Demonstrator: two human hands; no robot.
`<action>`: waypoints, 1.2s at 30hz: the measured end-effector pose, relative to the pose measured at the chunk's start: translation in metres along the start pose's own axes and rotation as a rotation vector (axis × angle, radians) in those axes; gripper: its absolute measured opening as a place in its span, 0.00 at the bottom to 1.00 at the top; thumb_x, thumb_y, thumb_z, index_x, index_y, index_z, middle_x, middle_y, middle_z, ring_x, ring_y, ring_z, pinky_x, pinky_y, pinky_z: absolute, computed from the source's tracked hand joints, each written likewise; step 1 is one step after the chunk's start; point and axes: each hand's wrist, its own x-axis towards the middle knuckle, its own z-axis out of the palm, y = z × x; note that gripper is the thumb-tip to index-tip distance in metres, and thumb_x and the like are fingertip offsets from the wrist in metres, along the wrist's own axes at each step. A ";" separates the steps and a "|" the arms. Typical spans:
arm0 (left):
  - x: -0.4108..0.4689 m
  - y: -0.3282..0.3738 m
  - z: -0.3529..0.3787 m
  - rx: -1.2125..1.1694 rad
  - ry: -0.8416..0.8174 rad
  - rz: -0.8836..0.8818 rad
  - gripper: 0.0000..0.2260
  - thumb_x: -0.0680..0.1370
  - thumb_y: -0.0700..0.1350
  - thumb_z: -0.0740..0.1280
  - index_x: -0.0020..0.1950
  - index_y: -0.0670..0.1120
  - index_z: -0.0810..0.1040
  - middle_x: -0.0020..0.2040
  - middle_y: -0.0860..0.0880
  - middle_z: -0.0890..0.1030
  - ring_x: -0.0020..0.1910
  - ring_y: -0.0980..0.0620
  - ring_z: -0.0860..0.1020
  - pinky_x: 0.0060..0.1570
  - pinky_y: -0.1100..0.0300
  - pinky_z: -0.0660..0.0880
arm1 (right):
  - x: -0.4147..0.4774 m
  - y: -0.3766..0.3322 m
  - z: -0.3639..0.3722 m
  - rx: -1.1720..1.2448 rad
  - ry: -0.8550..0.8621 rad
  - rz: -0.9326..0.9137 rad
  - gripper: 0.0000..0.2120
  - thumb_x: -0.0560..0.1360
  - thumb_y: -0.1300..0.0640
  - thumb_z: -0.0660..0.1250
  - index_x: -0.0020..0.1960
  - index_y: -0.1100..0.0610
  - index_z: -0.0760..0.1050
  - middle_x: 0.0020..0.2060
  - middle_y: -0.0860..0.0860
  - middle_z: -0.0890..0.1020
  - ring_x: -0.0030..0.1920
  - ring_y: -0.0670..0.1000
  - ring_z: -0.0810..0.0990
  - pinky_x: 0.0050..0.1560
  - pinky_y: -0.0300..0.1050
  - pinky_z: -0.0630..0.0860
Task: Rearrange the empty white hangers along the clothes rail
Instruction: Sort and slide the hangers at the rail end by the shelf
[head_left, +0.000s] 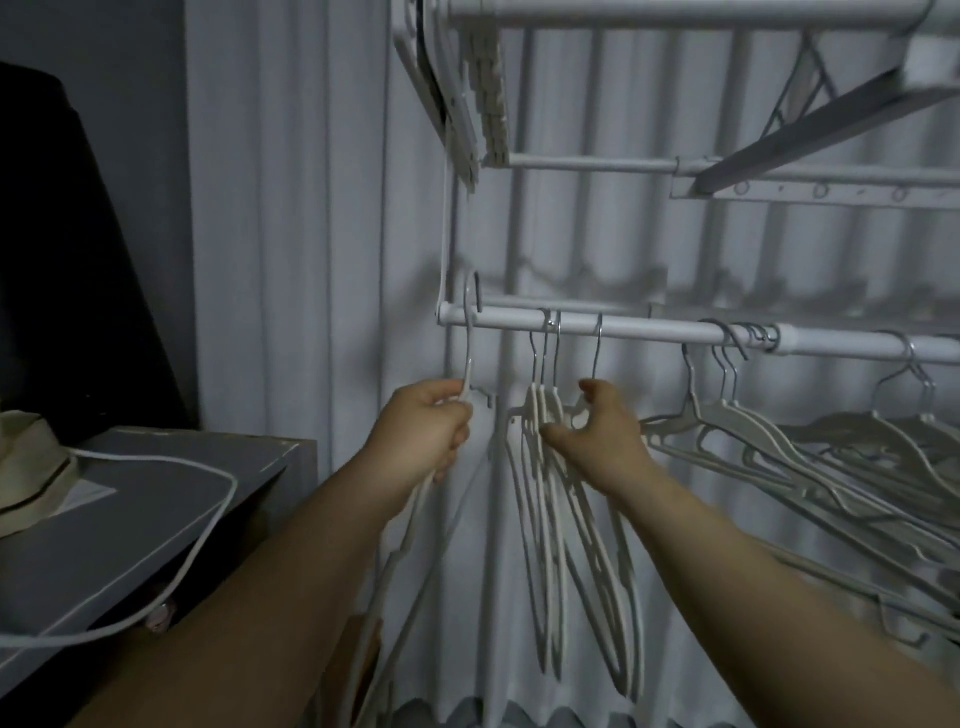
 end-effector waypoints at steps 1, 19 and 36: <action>0.006 0.002 0.003 0.002 0.000 0.004 0.14 0.78 0.34 0.57 0.37 0.51 0.69 0.14 0.53 0.66 0.11 0.59 0.59 0.16 0.74 0.56 | -0.001 0.002 0.000 0.006 -0.007 -0.001 0.33 0.72 0.56 0.67 0.72 0.58 0.57 0.71 0.56 0.65 0.69 0.58 0.64 0.69 0.51 0.64; 0.032 -0.025 0.006 0.242 0.083 -0.029 0.18 0.77 0.39 0.61 0.67 0.42 0.67 0.49 0.43 0.78 0.30 0.61 0.79 0.30 0.69 0.72 | -0.012 0.006 0.005 0.066 -0.157 0.184 0.29 0.73 0.45 0.65 0.70 0.54 0.62 0.58 0.51 0.76 0.69 0.55 0.68 0.73 0.57 0.55; -0.035 -0.034 0.013 0.601 -0.130 0.146 0.17 0.71 0.53 0.69 0.57 0.51 0.71 0.43 0.56 0.76 0.38 0.65 0.72 0.36 0.73 0.65 | -0.010 -0.001 0.015 0.128 -0.176 0.184 0.31 0.70 0.55 0.65 0.71 0.57 0.59 0.54 0.54 0.78 0.62 0.55 0.74 0.69 0.51 0.63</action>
